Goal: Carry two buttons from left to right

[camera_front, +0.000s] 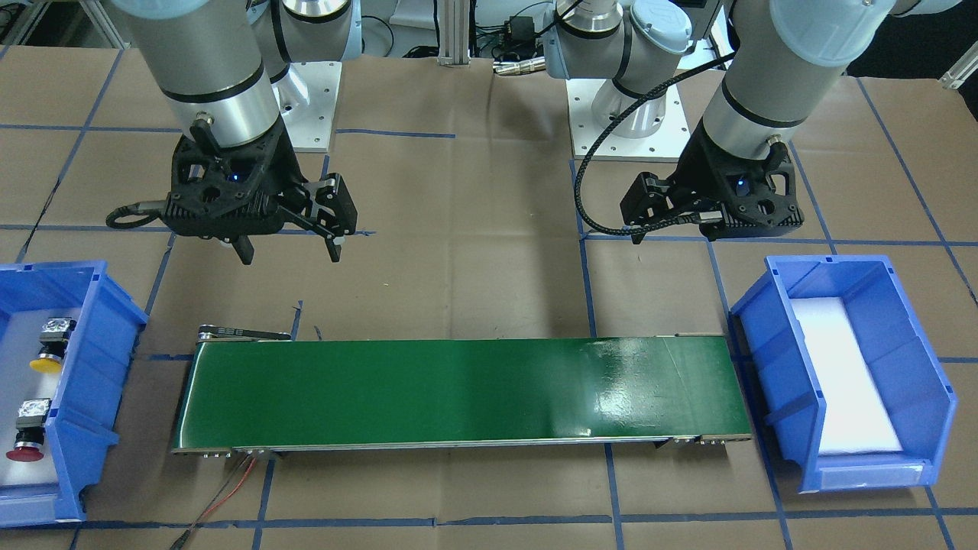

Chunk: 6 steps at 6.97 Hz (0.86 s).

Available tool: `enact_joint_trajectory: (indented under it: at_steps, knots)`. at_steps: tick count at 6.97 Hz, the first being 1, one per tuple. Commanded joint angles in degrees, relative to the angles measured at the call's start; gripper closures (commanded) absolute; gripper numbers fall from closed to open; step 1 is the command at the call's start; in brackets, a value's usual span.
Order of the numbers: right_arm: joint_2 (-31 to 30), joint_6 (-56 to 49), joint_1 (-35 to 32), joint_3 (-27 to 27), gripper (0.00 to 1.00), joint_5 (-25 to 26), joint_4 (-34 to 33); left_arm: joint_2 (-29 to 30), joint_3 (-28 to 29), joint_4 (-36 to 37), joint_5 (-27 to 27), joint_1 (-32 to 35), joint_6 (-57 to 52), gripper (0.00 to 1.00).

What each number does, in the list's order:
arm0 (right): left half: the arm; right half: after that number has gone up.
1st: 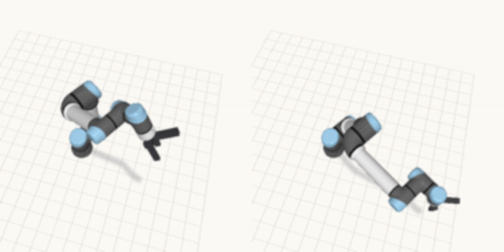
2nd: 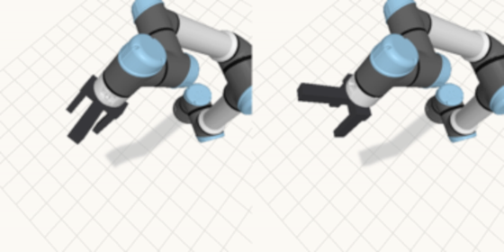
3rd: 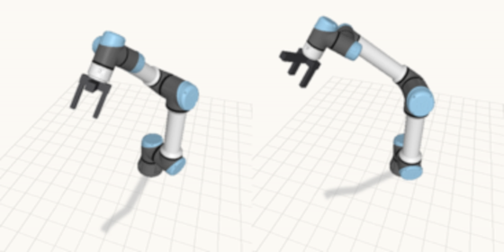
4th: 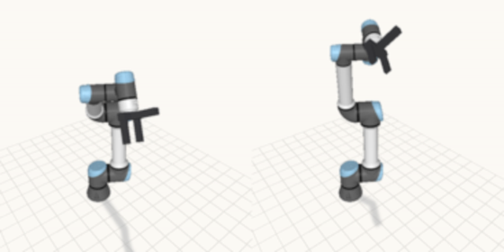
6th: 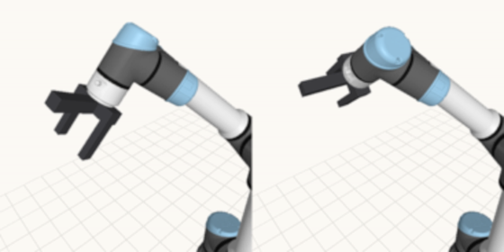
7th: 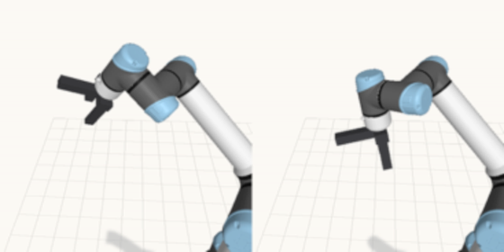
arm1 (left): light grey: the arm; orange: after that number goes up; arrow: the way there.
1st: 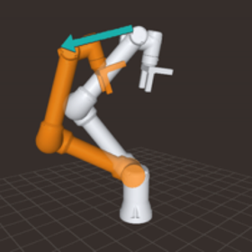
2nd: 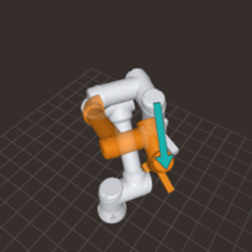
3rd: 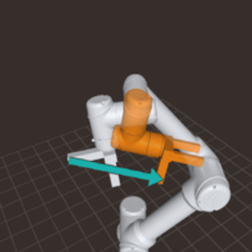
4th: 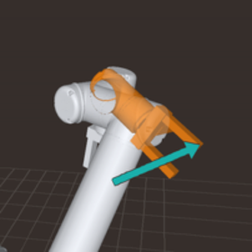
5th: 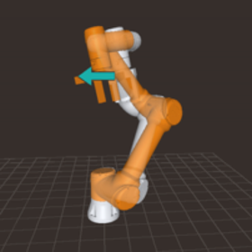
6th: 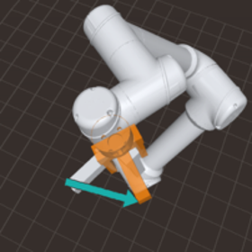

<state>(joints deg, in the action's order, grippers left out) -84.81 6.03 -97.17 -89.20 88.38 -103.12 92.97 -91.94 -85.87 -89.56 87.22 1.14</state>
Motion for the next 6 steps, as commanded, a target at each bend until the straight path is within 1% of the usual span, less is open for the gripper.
enact_joint_trajectory:
  at_steps: [1,3,6]
  knots:
    - [-4.0,-2.2,2.6,-3.3,0.00,-0.2,0.3,-0.1,0.0,0.0,-0.1,0.0,0.0,0.00]
    - [-4.2,-2.1,3.5,-3.3,0.00,0.0,2.0,-0.1,0.0,0.0,-0.1,0.0,0.0,0.00]
    - [-4.9,-2.1,3.2,-3.6,0.00,0.0,2.2,-0.1,0.0,-0.1,-0.1,0.0,0.0,0.00]
